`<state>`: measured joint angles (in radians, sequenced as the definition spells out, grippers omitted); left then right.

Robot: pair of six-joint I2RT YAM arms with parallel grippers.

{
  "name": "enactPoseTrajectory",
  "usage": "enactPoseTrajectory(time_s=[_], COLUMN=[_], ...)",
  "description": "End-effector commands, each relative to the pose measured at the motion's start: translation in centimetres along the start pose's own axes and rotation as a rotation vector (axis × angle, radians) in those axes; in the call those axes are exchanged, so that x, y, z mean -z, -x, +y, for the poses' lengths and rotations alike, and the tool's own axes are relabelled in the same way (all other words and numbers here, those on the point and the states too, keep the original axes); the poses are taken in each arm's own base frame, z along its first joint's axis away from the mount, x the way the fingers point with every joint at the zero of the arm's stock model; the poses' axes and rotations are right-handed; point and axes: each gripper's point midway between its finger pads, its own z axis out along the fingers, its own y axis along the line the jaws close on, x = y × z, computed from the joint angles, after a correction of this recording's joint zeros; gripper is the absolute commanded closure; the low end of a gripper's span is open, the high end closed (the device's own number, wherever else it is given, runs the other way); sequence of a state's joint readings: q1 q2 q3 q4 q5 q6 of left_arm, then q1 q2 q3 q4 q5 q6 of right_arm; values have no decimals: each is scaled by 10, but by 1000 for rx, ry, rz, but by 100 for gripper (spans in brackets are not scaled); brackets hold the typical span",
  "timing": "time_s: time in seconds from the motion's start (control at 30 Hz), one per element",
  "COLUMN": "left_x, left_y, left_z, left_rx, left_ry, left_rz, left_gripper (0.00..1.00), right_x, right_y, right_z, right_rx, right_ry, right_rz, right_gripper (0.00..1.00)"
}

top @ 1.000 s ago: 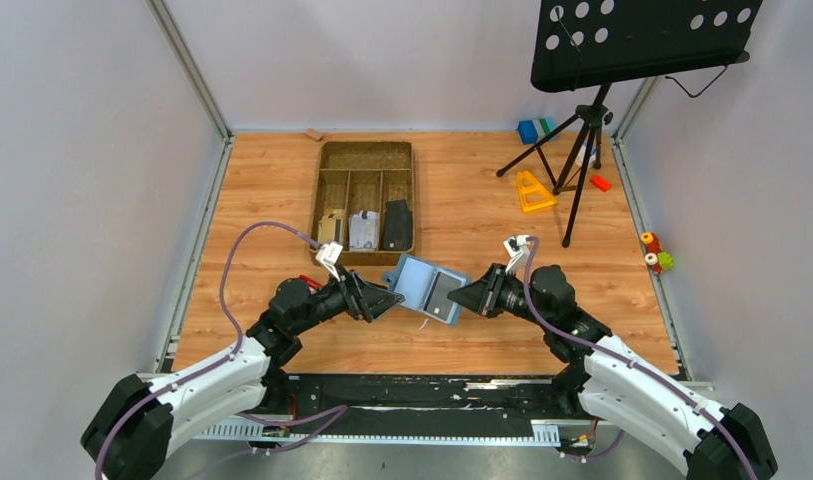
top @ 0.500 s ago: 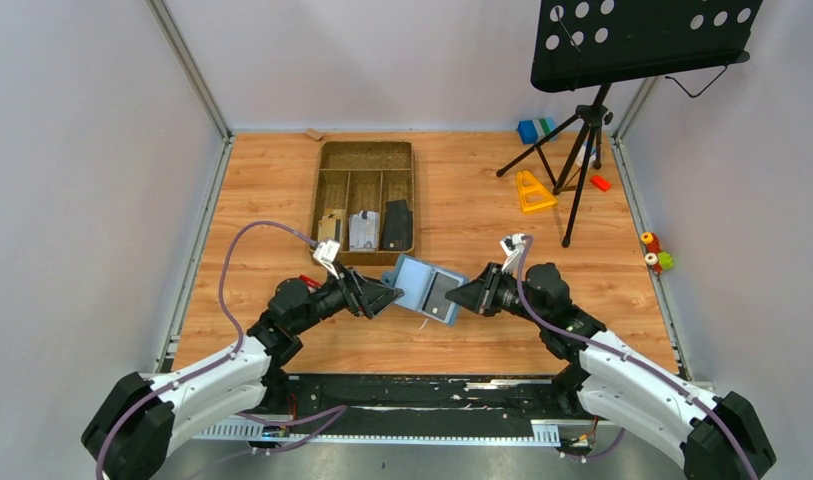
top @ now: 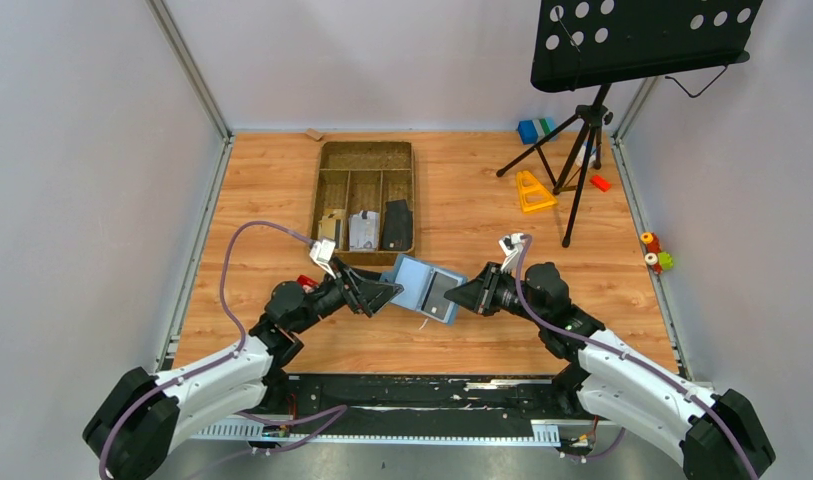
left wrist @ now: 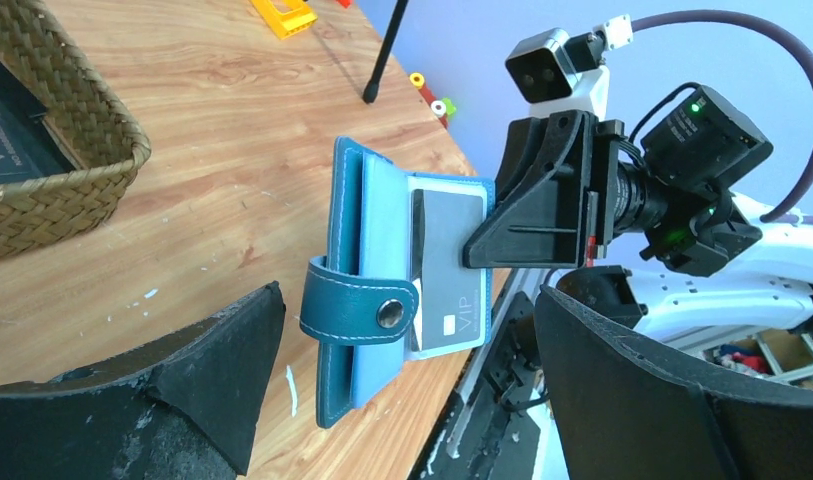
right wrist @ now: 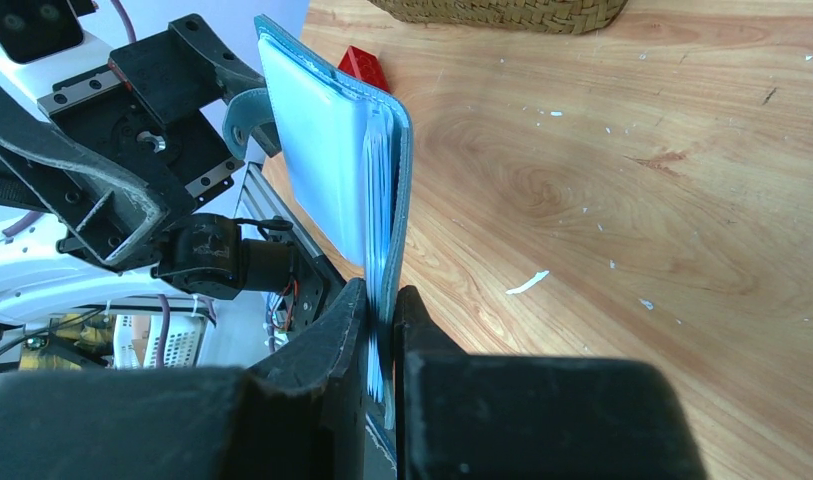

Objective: Take the credit cards out of the card holder
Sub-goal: Remove the credit card from the card holder.

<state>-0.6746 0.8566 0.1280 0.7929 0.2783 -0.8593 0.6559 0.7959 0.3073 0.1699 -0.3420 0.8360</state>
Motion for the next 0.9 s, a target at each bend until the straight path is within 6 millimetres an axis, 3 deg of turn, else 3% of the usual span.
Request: enactPoseTrajectory(time_s=[0.0, 0.13, 0.3, 0.67, 0.87], left_x=[-1, 1, -6, -19, -24], left_y=[6, 7, 5, 2, -6], left_z=[-13, -17, -4, -35, -33], left_rx=[-120, -138, -102, -62, -22], left_ry=[-52, -59, 53, -60, -55], left_rz=[5, 3, 56, 105, 132], left_gripper=[0, 0, 0, 0, 0], right_x=[2, 1, 0, -2, -3], right_y=[15, 15, 17, 18, 18], right_z=[22, 21, 22, 31, 38], right_rx=[41, 40, 41, 58, 56], right_ry=[75, 72, 72, 106, 136], right_rz=[-50, -48, -52, -33, -21], right_gripper=[100, 100, 100, 100, 100])
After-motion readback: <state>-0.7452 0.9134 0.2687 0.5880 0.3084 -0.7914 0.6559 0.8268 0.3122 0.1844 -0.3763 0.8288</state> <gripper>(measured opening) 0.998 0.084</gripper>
